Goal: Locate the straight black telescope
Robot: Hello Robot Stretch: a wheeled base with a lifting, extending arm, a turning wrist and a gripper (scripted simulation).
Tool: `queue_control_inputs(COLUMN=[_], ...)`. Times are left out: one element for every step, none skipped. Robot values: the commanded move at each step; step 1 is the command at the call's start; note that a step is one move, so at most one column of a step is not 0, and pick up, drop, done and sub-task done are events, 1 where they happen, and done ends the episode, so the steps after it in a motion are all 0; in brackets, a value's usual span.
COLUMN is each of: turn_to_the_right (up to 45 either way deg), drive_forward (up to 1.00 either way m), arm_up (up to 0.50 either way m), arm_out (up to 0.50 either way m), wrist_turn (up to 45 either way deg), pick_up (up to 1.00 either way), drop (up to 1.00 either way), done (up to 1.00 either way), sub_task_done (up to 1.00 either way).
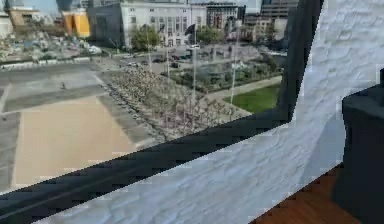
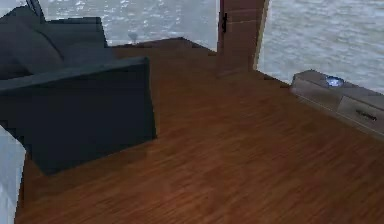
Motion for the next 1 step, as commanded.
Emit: queue_control_inputs(turn_to_the_right=[45.0], drive_forward=[0.00], arm_up=[0.00], arm_out=[0.00], wrist_turn=[0.0], pick_up=[0.00], drop=[0.00], done=[0.00], sub_task_done=[0.00])
